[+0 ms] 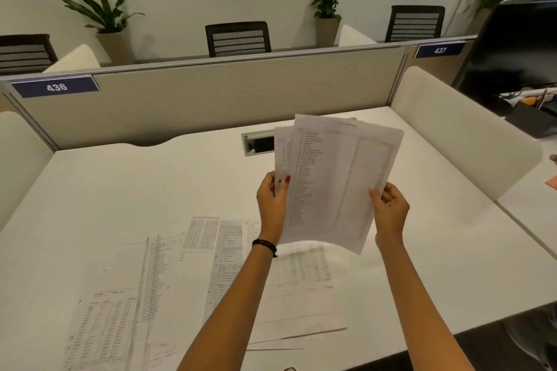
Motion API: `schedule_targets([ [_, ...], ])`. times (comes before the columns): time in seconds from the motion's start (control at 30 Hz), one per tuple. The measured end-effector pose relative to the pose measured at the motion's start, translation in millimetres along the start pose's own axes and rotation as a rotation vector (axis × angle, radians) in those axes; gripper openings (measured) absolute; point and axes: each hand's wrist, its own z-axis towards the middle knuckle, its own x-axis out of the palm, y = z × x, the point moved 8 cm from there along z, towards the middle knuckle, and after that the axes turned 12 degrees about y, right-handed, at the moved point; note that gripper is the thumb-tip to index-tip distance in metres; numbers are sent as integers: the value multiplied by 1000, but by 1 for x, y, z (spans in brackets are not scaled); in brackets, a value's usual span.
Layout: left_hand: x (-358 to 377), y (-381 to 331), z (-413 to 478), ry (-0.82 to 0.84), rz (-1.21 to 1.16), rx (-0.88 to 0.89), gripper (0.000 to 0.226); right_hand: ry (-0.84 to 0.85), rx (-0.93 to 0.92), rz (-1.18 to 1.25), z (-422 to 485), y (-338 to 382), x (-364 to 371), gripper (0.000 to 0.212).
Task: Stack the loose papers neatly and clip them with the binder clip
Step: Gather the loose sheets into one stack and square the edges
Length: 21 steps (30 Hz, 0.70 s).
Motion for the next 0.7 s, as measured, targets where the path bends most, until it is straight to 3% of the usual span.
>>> schedule_targets([
  [0.17, -3, -16, 7, -29, -47, 7, 17, 46, -72, 27, 0, 18, 9, 15],
  [0.4, 6, 2, -5, 36, -37, -64, 20, 205, 8, -71, -7, 5, 28, 15],
  [0.7, 7, -14, -2, 14, -10, -7, 17, 177, -25, -70, -5, 20, 29, 12],
])
